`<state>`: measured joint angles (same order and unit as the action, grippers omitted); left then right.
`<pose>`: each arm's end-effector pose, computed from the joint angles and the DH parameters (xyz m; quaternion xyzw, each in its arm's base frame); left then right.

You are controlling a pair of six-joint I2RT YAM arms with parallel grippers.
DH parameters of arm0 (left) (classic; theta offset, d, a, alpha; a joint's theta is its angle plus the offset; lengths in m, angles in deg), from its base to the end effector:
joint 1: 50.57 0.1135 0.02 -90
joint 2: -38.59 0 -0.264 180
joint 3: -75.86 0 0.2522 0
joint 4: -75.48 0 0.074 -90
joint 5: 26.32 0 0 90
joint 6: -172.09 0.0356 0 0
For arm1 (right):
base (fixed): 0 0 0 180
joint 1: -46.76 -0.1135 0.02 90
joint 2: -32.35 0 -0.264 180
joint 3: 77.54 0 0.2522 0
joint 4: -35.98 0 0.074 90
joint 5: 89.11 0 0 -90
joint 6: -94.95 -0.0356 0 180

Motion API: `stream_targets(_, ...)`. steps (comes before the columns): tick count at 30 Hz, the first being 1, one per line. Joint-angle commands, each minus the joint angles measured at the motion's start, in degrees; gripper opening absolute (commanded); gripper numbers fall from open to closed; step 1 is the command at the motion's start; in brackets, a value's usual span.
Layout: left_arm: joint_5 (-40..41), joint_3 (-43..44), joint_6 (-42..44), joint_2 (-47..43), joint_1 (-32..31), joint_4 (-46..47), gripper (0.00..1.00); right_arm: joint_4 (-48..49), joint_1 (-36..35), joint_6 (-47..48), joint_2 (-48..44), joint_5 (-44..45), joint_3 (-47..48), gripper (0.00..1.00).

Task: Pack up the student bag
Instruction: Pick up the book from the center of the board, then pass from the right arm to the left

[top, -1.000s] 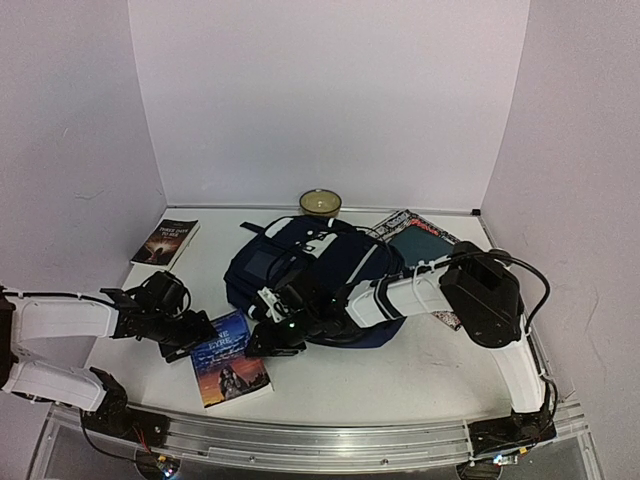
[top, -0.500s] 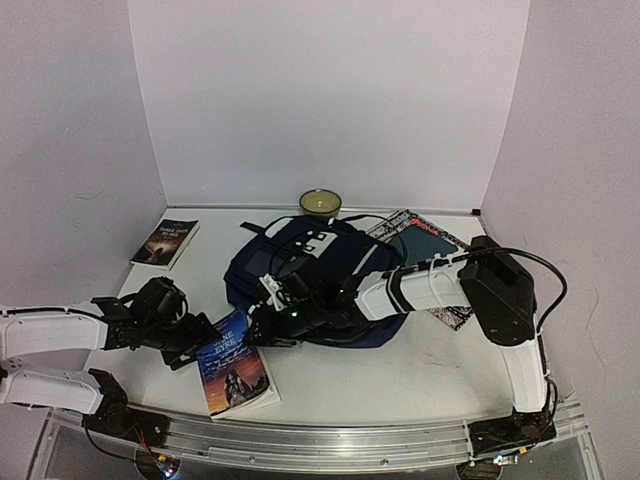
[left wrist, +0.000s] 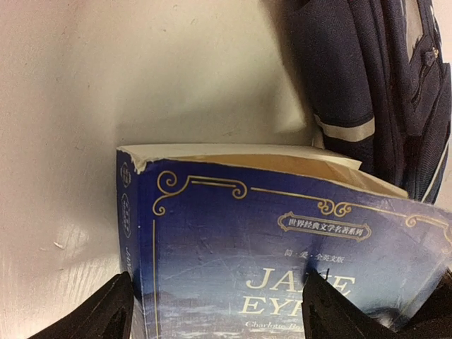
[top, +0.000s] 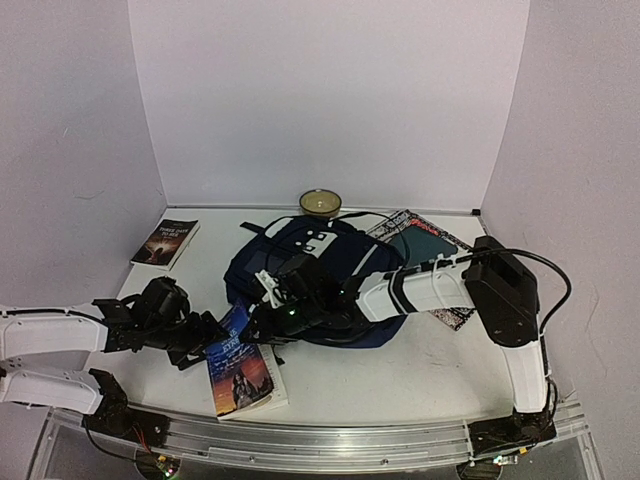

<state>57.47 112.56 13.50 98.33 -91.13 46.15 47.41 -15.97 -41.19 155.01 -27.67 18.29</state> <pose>0.1387 -0.1238 0.1562 -0.2119 0.9213 -0.2921 0.1449 0.2089 0.4425 0.1940 -0.2591 0.7413 0.5918 0.1820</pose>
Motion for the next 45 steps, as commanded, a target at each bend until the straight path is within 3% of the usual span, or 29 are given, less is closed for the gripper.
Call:
stream_targets(1,-1.41,-0.51,-1.02,-2.82,-0.65,6.61,0.83,1.42,-0.85,0.49,-1.15,-1.25,-0.71,0.08)
stream_targets(4,0.09,-0.93,-0.39,-4.56,-0.63,6.60,0.83,1.52,-0.87,1.43,-3.40,-1.64,-0.66,0.00)
stream_targets(15,3.75,-1.24,1.97,-11.31,-0.58,6.52,0.88,1.77,0.47,5.32,-15.83,-1.77,-3.07,0.00)
stream_targets(22,2.57,-1.47,1.59,-10.51,-0.60,7.01,0.89,1.48,2.51,3.96,-17.03,-1.27,-6.79,0.00)
stream_targets(32,-5.75,-3.63,0.59,-0.47,-0.74,23.86,0.89,1.68,4.02,4.58,-19.23,1.06,-11.45,0.00)
stream_targets(41,-8.41,-1.48,2.41,4.34,-1.36,28.07,0.81,4.68,5.70,2.88,-18.10,2.21,-16.28,0.00)
stream_targets(45,-10.87,-2.28,0.75,4.79,-1.63,32.62,0.70,5.38,7.11,2.58,-18.23,3.04,-18.21,0.00)
